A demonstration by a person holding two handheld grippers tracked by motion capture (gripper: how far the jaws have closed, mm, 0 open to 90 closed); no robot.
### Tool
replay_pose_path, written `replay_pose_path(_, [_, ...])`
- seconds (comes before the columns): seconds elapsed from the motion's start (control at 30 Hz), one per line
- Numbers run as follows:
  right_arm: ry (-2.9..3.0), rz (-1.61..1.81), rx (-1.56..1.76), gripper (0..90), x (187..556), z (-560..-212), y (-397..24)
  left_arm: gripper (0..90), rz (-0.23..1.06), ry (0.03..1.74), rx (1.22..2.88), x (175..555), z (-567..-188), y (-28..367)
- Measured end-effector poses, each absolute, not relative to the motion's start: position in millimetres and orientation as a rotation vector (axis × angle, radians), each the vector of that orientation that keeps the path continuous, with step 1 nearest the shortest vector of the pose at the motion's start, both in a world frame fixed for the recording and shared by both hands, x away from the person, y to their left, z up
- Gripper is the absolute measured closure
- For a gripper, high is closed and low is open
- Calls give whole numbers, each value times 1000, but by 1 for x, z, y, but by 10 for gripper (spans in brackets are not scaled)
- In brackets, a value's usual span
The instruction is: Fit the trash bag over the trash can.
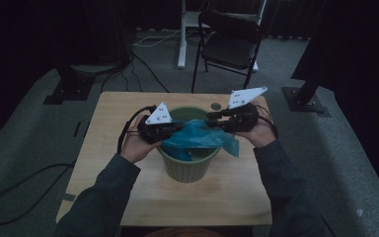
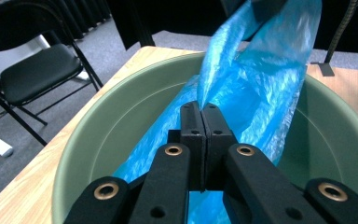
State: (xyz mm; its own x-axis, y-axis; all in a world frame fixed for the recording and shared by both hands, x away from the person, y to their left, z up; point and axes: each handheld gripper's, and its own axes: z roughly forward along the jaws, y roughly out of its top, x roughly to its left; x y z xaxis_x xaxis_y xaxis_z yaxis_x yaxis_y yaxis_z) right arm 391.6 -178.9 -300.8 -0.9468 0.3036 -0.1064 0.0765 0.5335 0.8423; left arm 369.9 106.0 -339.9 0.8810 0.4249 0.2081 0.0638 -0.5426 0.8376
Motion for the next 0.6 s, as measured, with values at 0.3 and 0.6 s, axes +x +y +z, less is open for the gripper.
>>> replay_pose_path(0.3, [2420, 1433, 444, 691, 394, -293, -206, 893, 516, 380, 2067, 361, -341, 133])
replay_pose_path(0.6, [2338, 1437, 551, 692, 394, -294, -227, 893, 534, 482, 2025, 369, -345, 157])
